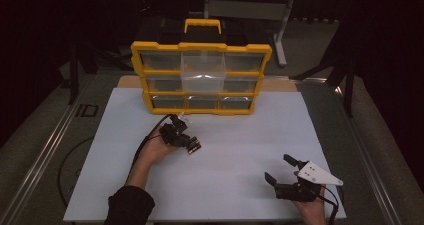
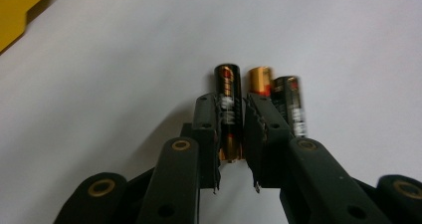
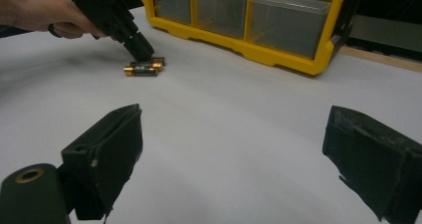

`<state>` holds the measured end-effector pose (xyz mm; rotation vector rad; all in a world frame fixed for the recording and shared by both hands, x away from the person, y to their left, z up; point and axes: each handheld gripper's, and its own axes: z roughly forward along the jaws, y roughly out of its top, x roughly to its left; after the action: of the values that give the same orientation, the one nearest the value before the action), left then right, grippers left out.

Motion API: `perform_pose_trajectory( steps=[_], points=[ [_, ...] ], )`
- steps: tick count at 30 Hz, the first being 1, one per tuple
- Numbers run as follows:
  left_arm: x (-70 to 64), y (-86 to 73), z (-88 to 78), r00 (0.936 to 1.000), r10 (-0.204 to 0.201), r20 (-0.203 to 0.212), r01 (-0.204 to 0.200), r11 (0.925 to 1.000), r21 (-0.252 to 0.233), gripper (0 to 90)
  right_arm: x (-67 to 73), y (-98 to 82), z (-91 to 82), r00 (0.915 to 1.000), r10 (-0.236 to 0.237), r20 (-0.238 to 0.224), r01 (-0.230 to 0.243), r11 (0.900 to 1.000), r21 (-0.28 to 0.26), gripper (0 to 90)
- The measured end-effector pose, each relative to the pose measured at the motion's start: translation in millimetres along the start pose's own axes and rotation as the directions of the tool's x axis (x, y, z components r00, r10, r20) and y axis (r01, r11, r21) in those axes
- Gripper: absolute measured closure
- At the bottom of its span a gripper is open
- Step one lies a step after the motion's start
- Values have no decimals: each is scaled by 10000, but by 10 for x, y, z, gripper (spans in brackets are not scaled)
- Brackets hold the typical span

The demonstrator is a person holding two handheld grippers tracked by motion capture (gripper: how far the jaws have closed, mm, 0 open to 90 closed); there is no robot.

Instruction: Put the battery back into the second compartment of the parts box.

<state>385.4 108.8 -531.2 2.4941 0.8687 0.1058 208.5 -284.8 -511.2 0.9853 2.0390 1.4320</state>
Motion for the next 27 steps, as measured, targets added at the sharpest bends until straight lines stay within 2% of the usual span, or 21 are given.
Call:
perform_pose_trajectory(
  steps=[2, 11, 14, 18, 25, 27],
  points=[
    [0, -6, 33, 9999, 13, -103, -11, 9998, 179, 762, 0, -1, 2, 10000, -21, 5, 21, 10000, 10, 84],
    [-5, -7, 33, 9998, 119, -161, -116, 9998, 165, 776, 6, -2, 5, 10000, -25, -61, 26, 10000, 30, 84],
    [-12, -9, 31, 9994, 285, -206, -282, 9995, 138, 776, 3, -1, 5, 10000, -9, -58, 10, 10000, 19, 84],
    [-17, -13, 26, 9986, 344, -403, -342, 9994, 71, 776, 3, -2, 5, 10000, -3, -64, 3, 10000, 25, 84],
    [-3, -15, -76, 9975, 468, -521, -475, 9988, -117, 776, 1, -3, 7, 10000, 3, -68, -3, 10000, 21, 84],
    [-2, -32, -192, 9968, 544, -580, -559, 9981, -254, 776, 0, -3, 4, 10000, 15, -72, -15, 10000, 15, 84]
  ],
)
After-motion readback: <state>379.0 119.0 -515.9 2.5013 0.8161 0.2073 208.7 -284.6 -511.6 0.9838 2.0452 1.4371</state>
